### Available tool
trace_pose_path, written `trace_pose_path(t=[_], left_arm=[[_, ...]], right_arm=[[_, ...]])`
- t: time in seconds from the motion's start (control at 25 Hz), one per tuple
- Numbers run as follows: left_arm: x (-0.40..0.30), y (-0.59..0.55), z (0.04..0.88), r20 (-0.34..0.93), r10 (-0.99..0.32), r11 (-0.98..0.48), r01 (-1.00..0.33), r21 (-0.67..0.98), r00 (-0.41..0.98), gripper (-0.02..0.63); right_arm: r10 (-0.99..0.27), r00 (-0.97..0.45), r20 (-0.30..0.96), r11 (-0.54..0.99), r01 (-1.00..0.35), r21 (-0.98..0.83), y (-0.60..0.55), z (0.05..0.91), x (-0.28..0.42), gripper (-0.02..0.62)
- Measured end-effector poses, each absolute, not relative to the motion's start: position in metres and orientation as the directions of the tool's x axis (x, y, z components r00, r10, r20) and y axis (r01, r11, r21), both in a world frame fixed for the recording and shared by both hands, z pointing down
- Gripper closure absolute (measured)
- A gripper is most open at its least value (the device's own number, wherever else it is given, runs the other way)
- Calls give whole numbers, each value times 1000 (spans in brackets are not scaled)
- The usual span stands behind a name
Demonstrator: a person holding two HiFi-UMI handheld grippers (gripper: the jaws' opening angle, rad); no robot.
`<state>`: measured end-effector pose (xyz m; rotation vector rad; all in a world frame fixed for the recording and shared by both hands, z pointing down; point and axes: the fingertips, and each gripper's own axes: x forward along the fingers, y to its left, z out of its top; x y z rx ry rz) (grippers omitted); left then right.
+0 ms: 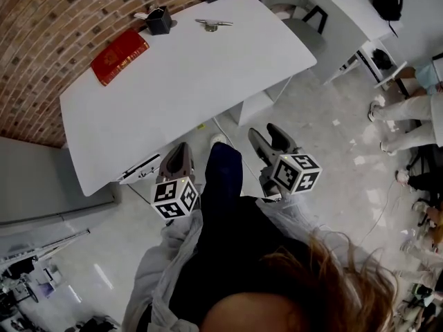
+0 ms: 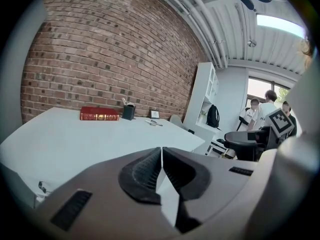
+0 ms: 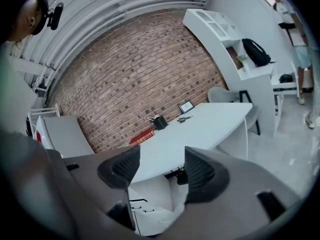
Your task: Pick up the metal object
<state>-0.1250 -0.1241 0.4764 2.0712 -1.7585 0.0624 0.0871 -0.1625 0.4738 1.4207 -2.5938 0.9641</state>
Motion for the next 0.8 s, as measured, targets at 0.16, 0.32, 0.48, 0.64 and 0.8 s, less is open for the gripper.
trace_pose_path(t=[0.16, 0.32, 0.48, 0.64, 0.8], left_arm=[[-132, -163, 482, 310, -929, -113, -951, 288, 205, 583], [-137, -215, 477, 306, -929, -115, -950, 291, 206, 583], [-143, -266, 471, 310, -927, -118, -949, 292, 211, 583], [-150, -309, 465, 320, -922, -123, -948, 294, 219, 583], [-157, -346, 465, 332, -915, -131, -947, 292, 229, 583]], right_arm=[[-743, -593, 311, 386, -759, -525, -196, 481, 78, 316], [-736, -598, 318, 379, -753, -537, -247, 479, 71, 316], [-750, -589, 301, 381, -757, -532, -303, 464, 66, 318], [-742, -591, 318, 360, -750, -555, -346, 464, 59, 318], [-729, -602, 326, 346, -735, -583, -381, 466, 49, 317]])
